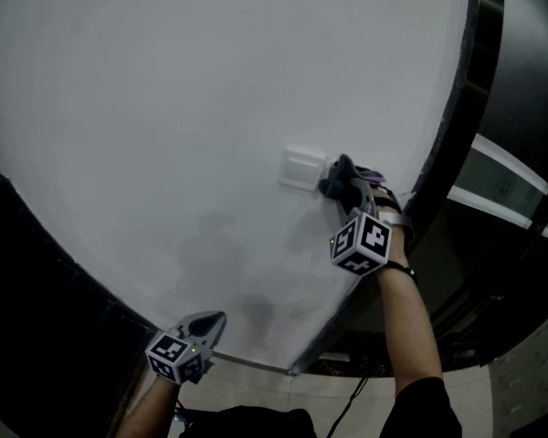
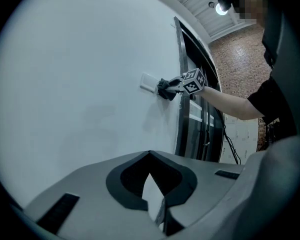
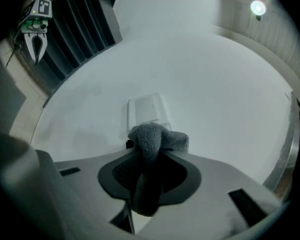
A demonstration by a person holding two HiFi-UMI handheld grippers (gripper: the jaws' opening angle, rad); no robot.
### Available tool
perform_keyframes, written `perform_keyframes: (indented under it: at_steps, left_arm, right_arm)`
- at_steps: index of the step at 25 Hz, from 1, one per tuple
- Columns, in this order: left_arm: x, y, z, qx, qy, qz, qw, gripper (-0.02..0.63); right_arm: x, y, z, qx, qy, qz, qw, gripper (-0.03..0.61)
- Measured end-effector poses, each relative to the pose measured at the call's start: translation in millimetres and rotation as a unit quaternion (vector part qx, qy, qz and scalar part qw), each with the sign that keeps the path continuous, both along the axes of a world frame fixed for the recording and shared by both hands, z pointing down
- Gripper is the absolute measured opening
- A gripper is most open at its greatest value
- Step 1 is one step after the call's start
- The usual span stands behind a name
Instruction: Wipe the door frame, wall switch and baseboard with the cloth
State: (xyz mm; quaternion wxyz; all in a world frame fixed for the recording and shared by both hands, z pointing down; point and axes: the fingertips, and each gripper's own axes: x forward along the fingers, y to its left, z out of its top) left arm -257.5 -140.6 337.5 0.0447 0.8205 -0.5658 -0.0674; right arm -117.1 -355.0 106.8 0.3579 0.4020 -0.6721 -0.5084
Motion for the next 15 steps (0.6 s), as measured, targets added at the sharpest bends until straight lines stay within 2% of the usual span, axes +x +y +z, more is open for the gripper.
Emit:
perform_keyframes:
  at_steps: [15]
  left_arm:
    - [-0.5,-0.3,10.4,-0.008,0.012,-0.011,0.9998,0.002]
  right_arm:
    - [-0.4,-0.5,34.1,-0.034,0.014,-0.005,0.999,0.086]
